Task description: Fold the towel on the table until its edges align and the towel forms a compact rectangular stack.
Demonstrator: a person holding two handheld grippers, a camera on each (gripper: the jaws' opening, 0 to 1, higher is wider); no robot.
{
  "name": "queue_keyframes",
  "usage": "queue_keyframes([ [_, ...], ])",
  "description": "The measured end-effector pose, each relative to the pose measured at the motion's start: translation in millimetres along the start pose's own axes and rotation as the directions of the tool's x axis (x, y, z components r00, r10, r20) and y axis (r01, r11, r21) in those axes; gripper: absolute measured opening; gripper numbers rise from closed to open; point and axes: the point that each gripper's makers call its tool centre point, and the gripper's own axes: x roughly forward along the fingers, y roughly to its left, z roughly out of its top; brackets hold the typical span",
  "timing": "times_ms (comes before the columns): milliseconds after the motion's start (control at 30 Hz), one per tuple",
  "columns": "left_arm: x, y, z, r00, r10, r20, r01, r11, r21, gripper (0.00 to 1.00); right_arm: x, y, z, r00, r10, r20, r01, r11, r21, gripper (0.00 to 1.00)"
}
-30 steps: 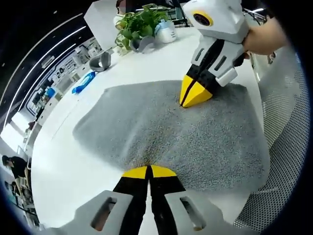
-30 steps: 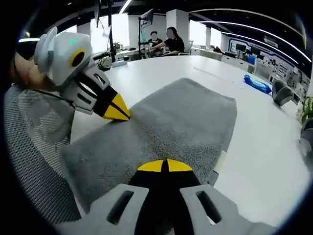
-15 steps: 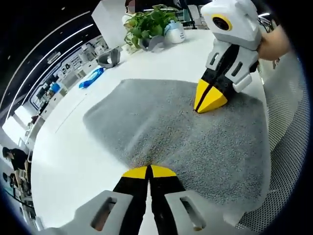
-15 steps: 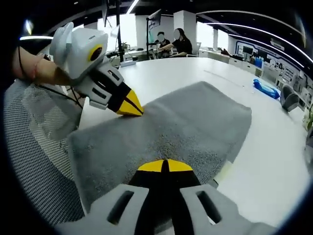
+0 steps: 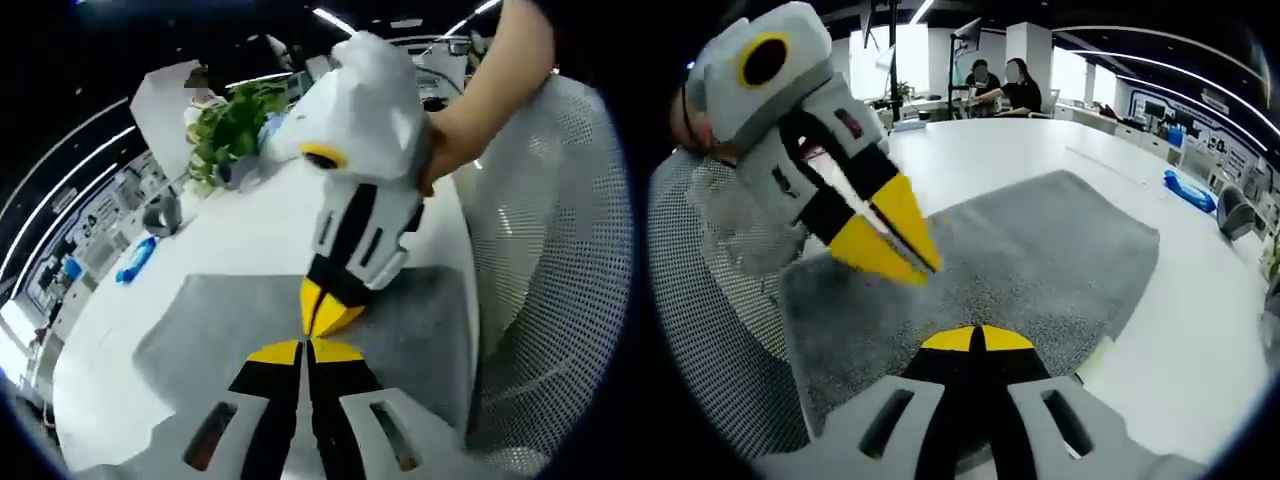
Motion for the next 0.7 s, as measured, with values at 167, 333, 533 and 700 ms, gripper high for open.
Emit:
queue_keyframes([
  [167, 15.0, -15.2, -27.7, 0.998, -0.05, -0.042, 0.056, 0.985, 0.161, 0.02, 0.2, 0.3, 0.8, 1.0, 0.007, -0.001, -0.007, 1.0, -0.028, 0.0],
  [333, 15.2, -4.7, -35.0, 0.994, 0.022, -0.105, -0.001, 0.979, 0.203, 0.01, -8.9, 1.2, 26.5, 0.998, -0.006, 0.06, 0.008, 0.999, -0.04, 0.0],
  [533, 14.8, 20.4, -45.0, 0.987, 0.121, -0.107, -0.109, 0.987, 0.114, 0.01, -12.2, 12.9, 25.7, 0.999, 0.037, 0.028, -0.034, 0.994, -0.106, 0.0],
  [700, 12.2, 31.3, -51.6, 0.978, 0.168, -0.127, -0.154, 0.982, 0.111, 0.01, -9.6, 43.6, -0.7, 0.98, 0.161, -0.12, -0.185, 0.958, -0.22, 0.02],
])
